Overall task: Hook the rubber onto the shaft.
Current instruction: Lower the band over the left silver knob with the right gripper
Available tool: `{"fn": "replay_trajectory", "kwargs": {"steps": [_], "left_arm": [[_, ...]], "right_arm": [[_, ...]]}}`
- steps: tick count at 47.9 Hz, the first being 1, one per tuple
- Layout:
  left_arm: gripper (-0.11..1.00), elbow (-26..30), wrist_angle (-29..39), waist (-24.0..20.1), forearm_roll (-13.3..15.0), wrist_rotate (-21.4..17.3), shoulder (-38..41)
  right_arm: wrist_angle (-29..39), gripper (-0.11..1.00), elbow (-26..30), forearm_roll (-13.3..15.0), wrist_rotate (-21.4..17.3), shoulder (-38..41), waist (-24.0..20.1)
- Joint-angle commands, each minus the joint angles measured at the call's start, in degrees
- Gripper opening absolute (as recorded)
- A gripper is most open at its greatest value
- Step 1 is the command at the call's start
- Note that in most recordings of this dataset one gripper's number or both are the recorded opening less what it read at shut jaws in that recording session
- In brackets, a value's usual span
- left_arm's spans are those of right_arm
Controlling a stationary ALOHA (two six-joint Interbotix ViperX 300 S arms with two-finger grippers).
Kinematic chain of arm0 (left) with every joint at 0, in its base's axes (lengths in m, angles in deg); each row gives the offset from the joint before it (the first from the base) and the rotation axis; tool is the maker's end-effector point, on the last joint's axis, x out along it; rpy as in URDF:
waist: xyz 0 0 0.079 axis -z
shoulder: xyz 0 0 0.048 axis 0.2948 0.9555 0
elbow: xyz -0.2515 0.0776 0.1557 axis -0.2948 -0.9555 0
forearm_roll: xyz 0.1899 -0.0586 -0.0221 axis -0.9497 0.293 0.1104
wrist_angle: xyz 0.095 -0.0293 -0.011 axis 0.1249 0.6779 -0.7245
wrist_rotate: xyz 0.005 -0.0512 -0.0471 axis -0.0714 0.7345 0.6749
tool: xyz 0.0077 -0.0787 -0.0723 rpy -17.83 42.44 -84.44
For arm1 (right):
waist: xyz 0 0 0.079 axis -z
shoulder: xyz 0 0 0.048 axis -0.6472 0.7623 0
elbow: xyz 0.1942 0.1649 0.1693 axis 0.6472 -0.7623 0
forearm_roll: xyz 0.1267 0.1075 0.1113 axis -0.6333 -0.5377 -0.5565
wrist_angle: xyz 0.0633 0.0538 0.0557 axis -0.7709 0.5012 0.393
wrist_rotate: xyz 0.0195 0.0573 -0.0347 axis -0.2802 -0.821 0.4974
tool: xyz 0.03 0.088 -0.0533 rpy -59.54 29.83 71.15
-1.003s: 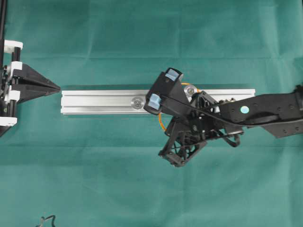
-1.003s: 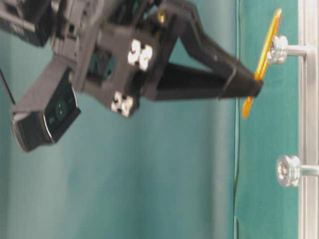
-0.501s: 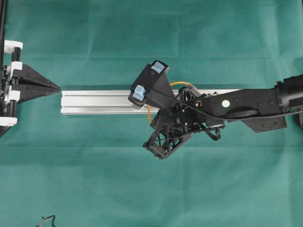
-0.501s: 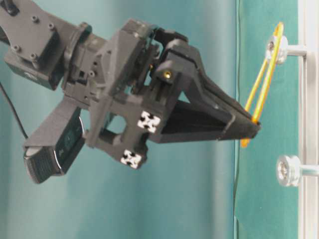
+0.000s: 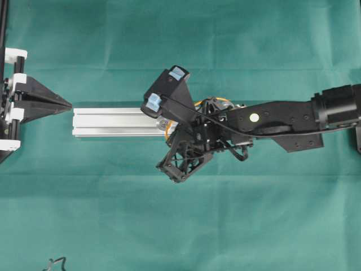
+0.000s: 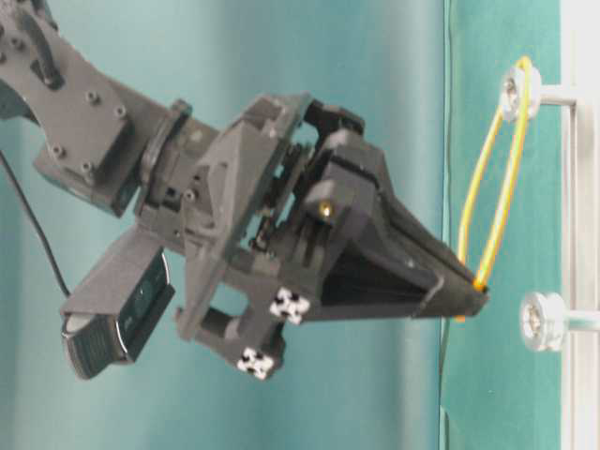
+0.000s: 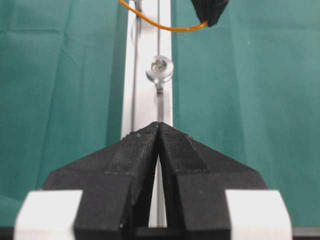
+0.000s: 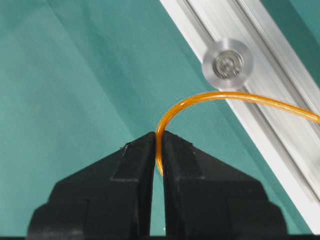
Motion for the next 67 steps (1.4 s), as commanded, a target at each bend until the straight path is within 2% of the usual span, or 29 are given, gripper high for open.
{"fn": "replay_trajectory", "kwargs": {"steps": [1,25,67], "left_arm": [[0.02,1.93,-0.53,-0.18,-0.18,0.00,0.18],[0.02,1.93,-0.53,-0.18,-0.18,0.00,0.18],[0.02,1.93,-0.53,-0.18,-0.18,0.00,0.26]], "right_arm": [[-0.79,0.07,2.02,0.09,0.00,-0.53,0.35],[-2.37,0.07,4.13,0.97,0.00,1.85,1.49],[-8.26,0.07,4.13,1.23,0.00,5.19,3.43]]}}
